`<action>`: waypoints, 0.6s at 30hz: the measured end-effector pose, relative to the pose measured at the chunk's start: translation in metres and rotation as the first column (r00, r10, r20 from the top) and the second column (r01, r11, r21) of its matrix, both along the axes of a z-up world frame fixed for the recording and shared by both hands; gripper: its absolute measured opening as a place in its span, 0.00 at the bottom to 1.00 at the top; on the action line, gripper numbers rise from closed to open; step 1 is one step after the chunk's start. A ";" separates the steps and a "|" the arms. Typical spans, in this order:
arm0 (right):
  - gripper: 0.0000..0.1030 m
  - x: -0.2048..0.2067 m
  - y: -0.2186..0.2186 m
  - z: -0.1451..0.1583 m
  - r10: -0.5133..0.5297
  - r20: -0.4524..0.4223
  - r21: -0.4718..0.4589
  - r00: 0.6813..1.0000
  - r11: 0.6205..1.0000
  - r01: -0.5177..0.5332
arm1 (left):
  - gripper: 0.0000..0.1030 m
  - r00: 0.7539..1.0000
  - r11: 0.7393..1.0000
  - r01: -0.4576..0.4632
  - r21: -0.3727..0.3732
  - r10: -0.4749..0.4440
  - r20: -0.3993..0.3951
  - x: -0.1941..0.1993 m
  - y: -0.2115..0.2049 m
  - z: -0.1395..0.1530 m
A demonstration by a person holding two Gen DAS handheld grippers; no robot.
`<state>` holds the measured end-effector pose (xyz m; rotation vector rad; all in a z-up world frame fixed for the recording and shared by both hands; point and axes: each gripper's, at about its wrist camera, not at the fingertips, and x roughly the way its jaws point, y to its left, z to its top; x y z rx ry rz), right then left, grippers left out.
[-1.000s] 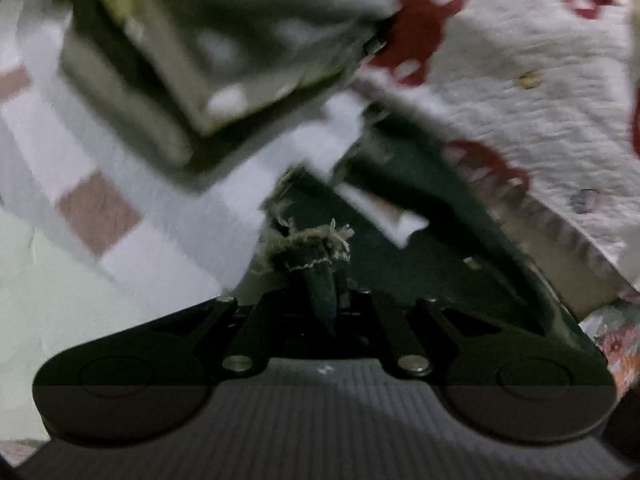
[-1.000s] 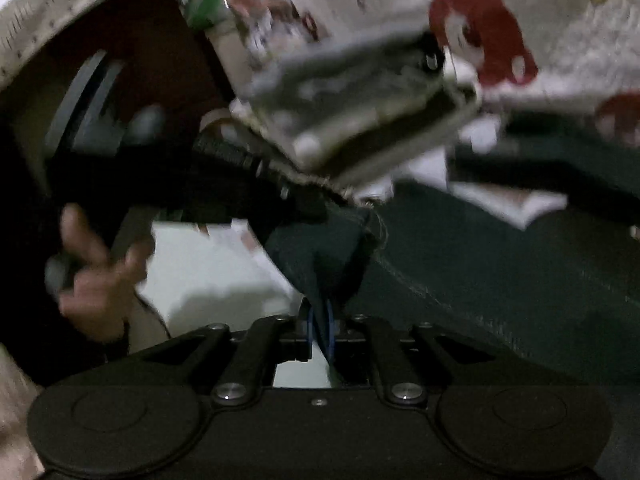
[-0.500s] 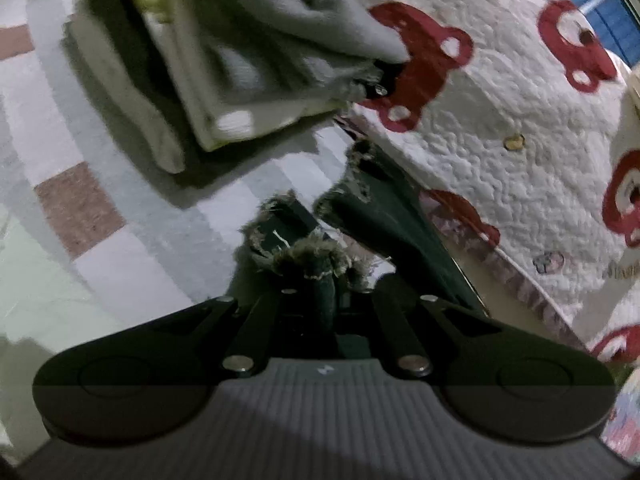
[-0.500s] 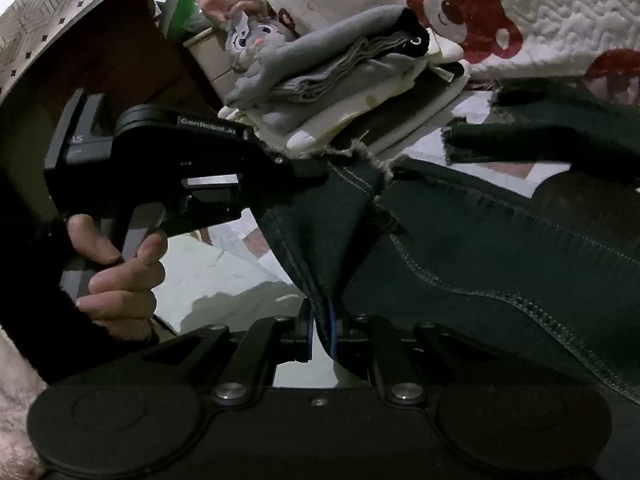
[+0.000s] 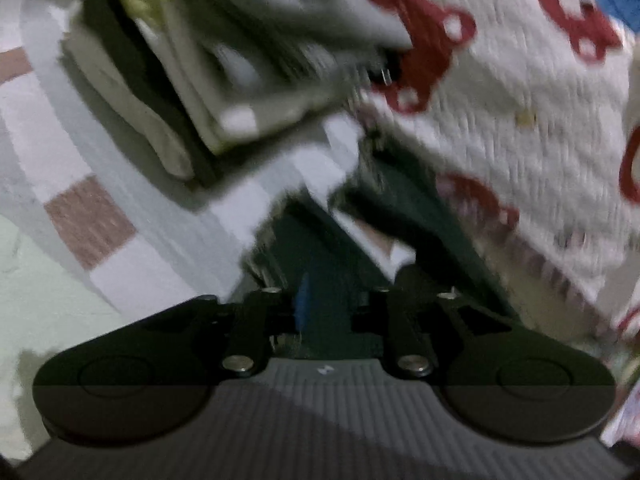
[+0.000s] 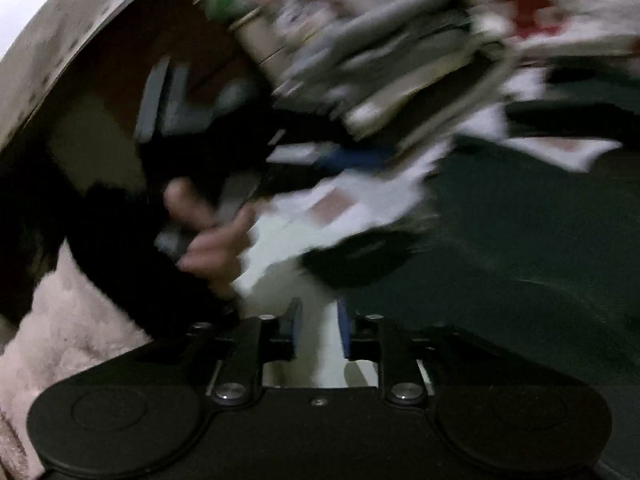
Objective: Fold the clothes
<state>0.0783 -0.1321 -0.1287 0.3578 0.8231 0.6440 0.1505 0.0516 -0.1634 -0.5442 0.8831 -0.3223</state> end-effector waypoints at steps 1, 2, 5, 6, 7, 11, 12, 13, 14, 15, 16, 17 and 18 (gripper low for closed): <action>0.27 -0.004 -0.016 0.002 -0.046 0.003 -0.001 0.999 0.999 0.046 | 0.24 0.999 0.999 0.029 0.025 -0.029 -0.014 0.000 -0.006 -0.002; 0.27 -0.009 -0.039 0.005 -0.113 0.001 -0.002 0.994 0.994 0.113 | 0.24 0.999 0.997 0.050 0.060 -0.050 -0.014 -0.001 -0.012 -0.001; 0.29 -0.035 -0.133 0.017 -0.381 -0.025 -0.005 0.924 0.925 0.381 | 0.25 0.990 0.974 0.131 0.184 -0.137 0.018 -0.004 -0.038 0.009; 0.30 -0.043 -0.164 0.021 -0.465 -0.034 -0.007 0.885 0.885 0.465 | 0.28 0.982 0.957 0.171 0.235 -0.183 0.033 -0.004 -0.050 0.016; 0.30 -0.052 -0.198 0.027 -0.541 -0.046 0.009 0.839 0.840 0.542 | 0.33 0.968 0.927 0.209 0.312 -0.240 0.065 -0.004 -0.068 0.027; 0.31 -0.121 -0.316 0.058 -0.752 -0.053 0.091 0.658 0.652 0.753 | 0.46 0.880 0.825 0.338 0.453 -0.447 0.157 -0.018 -0.153 0.069; 0.33 -0.143 -0.339 0.065 -0.794 -0.036 0.074 0.607 0.603 0.794 | 0.46 0.857 0.819 0.398 0.413 -0.493 0.151 -0.022 -0.172 0.073; 0.36 -0.164 -0.361 0.071 -0.833 -0.017 0.058 0.553 0.552 0.832 | 0.47 0.835 0.809 0.452 0.376 -0.532 0.141 -0.027 -0.191 0.070; 0.39 -0.186 -0.384 0.078 -0.867 0.002 0.044 0.497 0.497 0.867 | 0.47 0.811 0.795 0.504 0.339 -0.570 0.131 -0.033 -0.211 0.066; 0.42 -0.207 -0.402 0.079 -0.897 0.015 0.025 0.442 0.442 0.896 | 0.47 0.785 0.777 0.553 0.302 -0.607 0.123 -0.039 -0.230 0.062; 0.42 -0.227 -0.414 0.075 -0.921 0.019 -0.002 0.388 0.388 0.921 | 0.47 0.759 0.752 0.595 0.283 -0.642 0.112 -0.046 -0.249 0.054; 0.43 -0.248 -0.427 0.071 -0.942 0.025 -0.028 0.334 0.333 0.943 | 0.47 0.733 0.725 0.629 0.281 -0.673 0.096 -0.053 -0.268 0.044; 0.45 -0.269 -0.440 0.067 -0.960 0.033 -0.054 0.278 0.276 0.960 | 0.47 0.714 0.701 0.650 0.292 -0.696 0.081 -0.061 -0.284 0.033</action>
